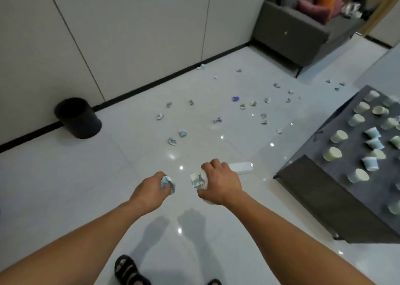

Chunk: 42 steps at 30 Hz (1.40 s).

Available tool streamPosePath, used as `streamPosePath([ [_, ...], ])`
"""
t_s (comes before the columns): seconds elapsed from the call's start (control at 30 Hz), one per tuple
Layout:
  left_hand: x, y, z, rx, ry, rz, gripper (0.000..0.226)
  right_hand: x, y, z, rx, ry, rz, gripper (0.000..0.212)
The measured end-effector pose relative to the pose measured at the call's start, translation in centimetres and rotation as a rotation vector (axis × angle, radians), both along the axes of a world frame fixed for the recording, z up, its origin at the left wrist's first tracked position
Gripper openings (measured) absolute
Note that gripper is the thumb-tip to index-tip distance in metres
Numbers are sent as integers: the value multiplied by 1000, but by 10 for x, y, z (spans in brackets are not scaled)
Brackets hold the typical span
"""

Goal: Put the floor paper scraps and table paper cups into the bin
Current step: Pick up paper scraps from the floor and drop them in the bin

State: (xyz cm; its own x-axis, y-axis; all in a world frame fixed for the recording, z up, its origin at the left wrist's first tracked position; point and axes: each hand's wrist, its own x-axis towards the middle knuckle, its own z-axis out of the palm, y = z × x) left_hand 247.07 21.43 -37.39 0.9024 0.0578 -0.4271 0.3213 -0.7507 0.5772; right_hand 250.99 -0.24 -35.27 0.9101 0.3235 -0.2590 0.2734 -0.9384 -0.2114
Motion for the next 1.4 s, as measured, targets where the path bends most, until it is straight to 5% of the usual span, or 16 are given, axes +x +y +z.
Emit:
streamPosePath([
  [0.37, 22, 271, 40, 73, -36, 297, 18, 75, 292, 21, -25, -65, 378, 67],
  [0.9, 207, 492, 52, 146, -18, 580, 18, 303, 555, 5, 31, -51, 687, 68],
  [1.4, 390, 714, 7, 59, -4, 486, 19, 462, 764, -41, -21, 34, 539, 71],
])
